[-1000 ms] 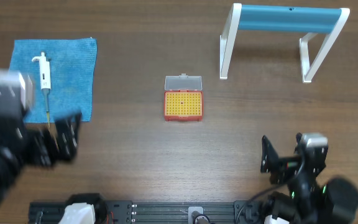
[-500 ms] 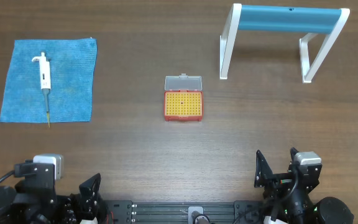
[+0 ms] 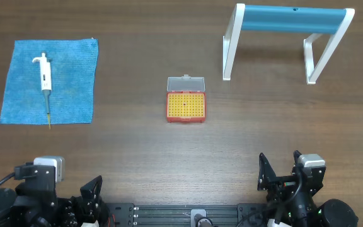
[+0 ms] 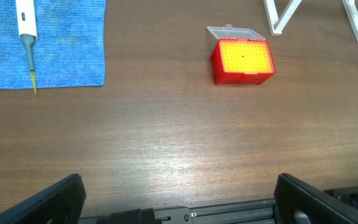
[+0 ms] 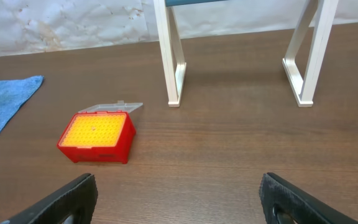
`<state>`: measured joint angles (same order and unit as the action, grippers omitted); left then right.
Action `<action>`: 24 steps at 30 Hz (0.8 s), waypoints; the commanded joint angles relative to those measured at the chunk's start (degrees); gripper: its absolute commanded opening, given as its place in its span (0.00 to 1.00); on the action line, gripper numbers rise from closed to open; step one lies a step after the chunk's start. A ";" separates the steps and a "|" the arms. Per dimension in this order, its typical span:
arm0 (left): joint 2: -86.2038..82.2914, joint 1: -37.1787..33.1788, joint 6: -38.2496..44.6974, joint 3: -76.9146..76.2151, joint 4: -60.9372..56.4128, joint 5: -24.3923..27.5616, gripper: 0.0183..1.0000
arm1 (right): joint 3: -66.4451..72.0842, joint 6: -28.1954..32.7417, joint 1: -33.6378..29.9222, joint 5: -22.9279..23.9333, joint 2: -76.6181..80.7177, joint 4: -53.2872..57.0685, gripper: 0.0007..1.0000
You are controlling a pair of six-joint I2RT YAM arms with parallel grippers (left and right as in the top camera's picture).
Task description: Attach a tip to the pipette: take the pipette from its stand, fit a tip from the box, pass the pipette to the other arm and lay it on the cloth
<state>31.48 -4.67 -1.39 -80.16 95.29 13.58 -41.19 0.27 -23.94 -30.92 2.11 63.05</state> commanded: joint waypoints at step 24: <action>-30.27 0.28 0.57 79.78 -110.90 -2.45 0.98 | 0.48 -0.63 -0.24 0.28 0.50 -0.04 0.85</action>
<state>2.37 -4.60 -1.37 -3.27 -14.66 11.79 -40.80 0.10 -23.94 -30.89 2.42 63.07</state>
